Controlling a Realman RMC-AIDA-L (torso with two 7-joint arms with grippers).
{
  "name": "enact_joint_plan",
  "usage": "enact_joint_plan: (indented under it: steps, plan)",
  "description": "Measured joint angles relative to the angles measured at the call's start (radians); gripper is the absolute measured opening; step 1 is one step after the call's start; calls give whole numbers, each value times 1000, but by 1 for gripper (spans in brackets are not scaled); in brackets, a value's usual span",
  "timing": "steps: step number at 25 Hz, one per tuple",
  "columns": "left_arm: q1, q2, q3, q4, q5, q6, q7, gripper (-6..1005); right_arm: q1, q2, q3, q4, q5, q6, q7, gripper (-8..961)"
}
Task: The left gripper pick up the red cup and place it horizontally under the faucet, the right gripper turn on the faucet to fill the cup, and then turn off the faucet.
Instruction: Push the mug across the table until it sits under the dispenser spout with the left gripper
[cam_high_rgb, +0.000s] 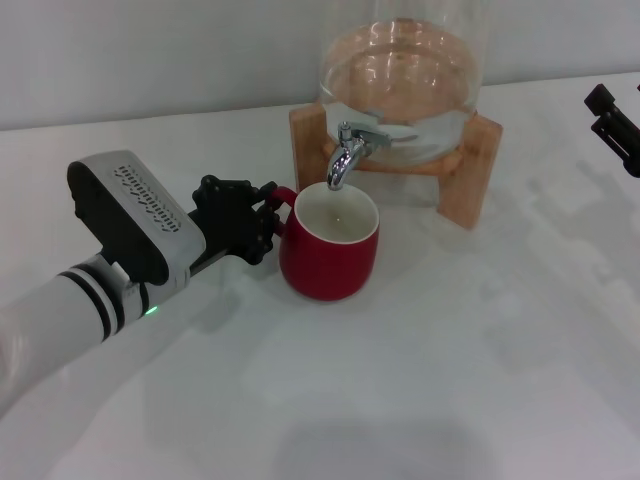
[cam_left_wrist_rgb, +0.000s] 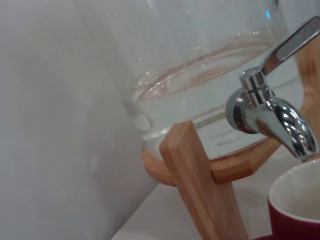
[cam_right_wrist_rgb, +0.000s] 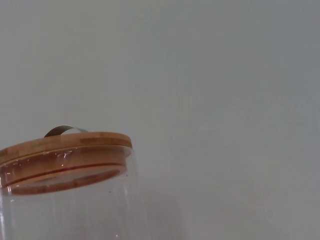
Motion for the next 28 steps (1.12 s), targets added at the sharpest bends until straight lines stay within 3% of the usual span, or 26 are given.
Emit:
enact_joint_plan:
  steps: [28]
  plan:
    - [5, 0, -5, 15, 3, -21, 7, 149, 1, 0, 0, 0, 0, -2, 1, 868]
